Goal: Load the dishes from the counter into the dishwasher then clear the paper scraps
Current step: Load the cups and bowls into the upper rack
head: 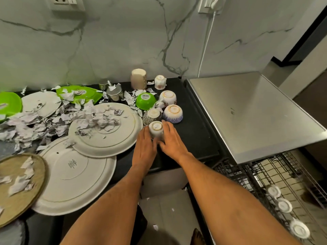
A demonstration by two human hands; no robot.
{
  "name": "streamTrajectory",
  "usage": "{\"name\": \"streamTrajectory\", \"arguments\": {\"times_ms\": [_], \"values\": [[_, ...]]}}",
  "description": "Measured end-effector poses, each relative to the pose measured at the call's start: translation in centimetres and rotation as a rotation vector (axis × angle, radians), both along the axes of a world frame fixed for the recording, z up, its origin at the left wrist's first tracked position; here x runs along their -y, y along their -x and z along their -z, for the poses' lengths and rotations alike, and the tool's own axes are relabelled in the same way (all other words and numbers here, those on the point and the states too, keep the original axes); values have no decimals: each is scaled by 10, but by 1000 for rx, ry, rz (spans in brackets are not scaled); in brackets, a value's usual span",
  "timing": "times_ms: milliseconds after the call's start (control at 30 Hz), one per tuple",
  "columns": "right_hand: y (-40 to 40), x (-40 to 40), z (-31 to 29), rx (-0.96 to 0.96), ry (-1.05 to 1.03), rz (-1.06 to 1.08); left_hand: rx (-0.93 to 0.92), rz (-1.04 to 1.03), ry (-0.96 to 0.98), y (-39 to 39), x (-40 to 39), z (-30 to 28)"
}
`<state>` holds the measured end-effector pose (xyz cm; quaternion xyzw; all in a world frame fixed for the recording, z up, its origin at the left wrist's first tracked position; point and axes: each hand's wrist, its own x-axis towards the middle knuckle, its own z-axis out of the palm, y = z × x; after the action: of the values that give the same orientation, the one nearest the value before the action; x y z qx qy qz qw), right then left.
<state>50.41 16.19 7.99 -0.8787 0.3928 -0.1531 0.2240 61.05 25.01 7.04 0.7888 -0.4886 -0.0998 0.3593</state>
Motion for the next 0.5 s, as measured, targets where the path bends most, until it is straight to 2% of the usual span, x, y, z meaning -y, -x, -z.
{"name": "streamTrajectory", "arguments": {"times_ms": [167, 500], "values": [[-9, 3, 6, 60, -23, -8, -115, 6, 21, -1, 11, 11], [31, -8, 5, 178, 2, 51, -87, 104, 105, 25, 3, 10]]}}
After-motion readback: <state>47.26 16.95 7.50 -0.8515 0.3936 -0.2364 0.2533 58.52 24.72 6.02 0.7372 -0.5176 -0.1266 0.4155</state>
